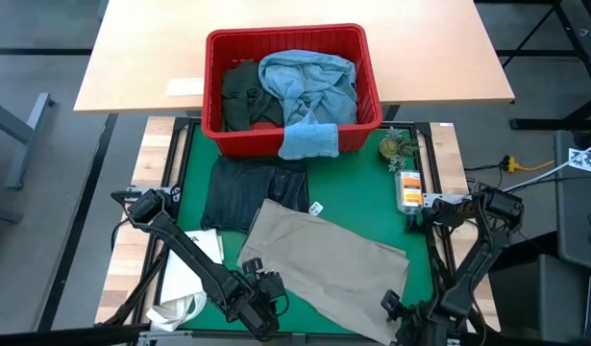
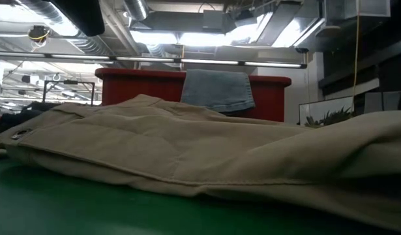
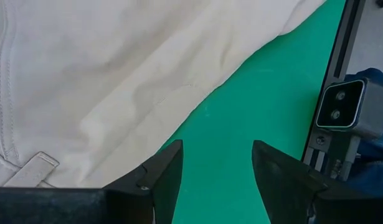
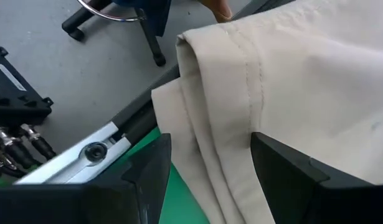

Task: Fold Laundry from Bin
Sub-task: Fold the brown shorts

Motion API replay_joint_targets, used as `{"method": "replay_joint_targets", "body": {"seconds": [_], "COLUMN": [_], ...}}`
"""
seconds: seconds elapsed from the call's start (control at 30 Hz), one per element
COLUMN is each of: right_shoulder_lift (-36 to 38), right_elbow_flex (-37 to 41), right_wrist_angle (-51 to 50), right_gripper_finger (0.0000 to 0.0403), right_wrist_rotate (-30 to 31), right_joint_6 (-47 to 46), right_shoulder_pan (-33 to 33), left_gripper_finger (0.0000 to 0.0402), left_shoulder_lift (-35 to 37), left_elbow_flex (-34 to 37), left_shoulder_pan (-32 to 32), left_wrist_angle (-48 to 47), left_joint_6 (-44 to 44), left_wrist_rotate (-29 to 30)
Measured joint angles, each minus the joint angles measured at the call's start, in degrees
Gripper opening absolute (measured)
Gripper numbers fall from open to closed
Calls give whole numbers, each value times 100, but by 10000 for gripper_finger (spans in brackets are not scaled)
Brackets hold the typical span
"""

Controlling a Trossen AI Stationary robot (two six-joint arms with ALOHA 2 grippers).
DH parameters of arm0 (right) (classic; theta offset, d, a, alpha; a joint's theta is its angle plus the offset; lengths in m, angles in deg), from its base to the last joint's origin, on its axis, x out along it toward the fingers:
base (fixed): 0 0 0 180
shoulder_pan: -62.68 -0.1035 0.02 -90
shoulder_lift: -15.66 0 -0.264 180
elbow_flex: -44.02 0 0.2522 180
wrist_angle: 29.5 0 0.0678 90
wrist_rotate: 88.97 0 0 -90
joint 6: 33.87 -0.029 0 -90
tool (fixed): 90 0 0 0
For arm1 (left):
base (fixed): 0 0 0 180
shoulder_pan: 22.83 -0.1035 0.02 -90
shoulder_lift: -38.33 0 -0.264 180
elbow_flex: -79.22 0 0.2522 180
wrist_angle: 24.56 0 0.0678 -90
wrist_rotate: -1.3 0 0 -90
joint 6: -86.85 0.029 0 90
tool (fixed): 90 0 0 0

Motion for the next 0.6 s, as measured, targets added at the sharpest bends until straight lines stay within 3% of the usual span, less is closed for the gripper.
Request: {"method": "replay_joint_targets", "body": {"seconds": [0.4, 0.6], "right_shoulder_lift": [2, -141], "right_elbow_flex": [358, 375], "right_wrist_angle": [310, 334], "right_gripper_finger": [217, 154], "right_wrist_rotate": [-19, -11], "right_joint_6": [2, 18], "right_shoulder_pan": [4, 2], "left_gripper_finger": [186, 186], "left_shoulder_lift": [0, 0], "left_elbow_flex": [0, 0], "left_shoulder_pan": [-1, -53], "left_wrist_angle": [34, 347], "left_joint_6": [0, 2], "left_wrist_rotate": [12, 59]}}
